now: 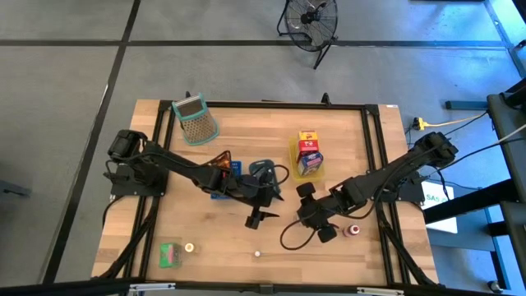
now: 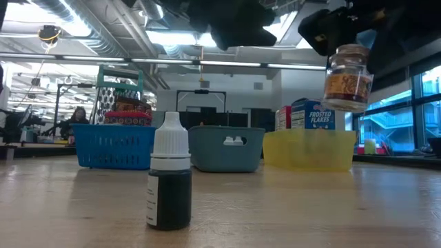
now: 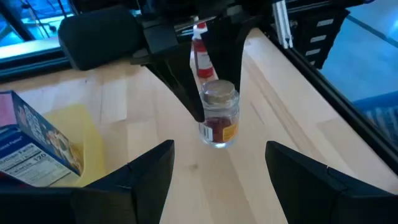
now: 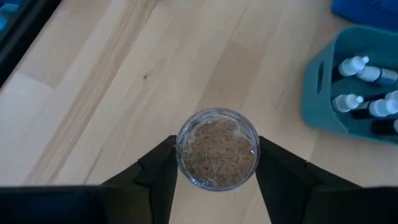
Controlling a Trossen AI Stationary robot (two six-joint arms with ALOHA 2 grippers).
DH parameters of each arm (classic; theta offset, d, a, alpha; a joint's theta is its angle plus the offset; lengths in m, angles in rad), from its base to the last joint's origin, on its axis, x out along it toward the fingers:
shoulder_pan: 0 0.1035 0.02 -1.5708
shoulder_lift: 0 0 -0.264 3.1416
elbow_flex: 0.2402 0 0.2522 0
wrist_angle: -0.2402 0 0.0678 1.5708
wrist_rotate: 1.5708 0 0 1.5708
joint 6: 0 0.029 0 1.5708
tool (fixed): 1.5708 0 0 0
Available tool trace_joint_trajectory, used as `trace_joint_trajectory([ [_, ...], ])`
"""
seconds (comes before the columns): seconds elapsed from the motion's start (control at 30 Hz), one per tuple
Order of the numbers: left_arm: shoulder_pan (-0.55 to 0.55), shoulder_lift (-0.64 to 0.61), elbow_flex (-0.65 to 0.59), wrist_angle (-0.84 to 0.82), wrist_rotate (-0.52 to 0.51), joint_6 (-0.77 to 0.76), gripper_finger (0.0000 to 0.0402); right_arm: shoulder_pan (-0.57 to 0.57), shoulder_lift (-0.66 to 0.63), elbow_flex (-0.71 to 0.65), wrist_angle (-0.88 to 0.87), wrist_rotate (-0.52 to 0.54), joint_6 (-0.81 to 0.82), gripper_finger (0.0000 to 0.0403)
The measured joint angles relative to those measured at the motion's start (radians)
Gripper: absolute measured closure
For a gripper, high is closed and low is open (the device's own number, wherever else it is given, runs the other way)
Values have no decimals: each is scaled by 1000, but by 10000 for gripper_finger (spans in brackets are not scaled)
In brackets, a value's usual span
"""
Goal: Pick & Place Kitchen Items
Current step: Put the brown seasoning bottle into the blue bin
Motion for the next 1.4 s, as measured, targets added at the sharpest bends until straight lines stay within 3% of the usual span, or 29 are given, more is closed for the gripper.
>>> trace_joint_trajectory([
  [0.33,-12,3,0,-2,-6,2,153,0,0,42,-23,0,-21,217],
  [0.63,-11,81,0,-7,-6,-40,153,-5,0,56,-24,8,-21,217],
  [1.4,10,147,0,210,-32,-113,153,-61,0,56,-20,18,-81,217],
])
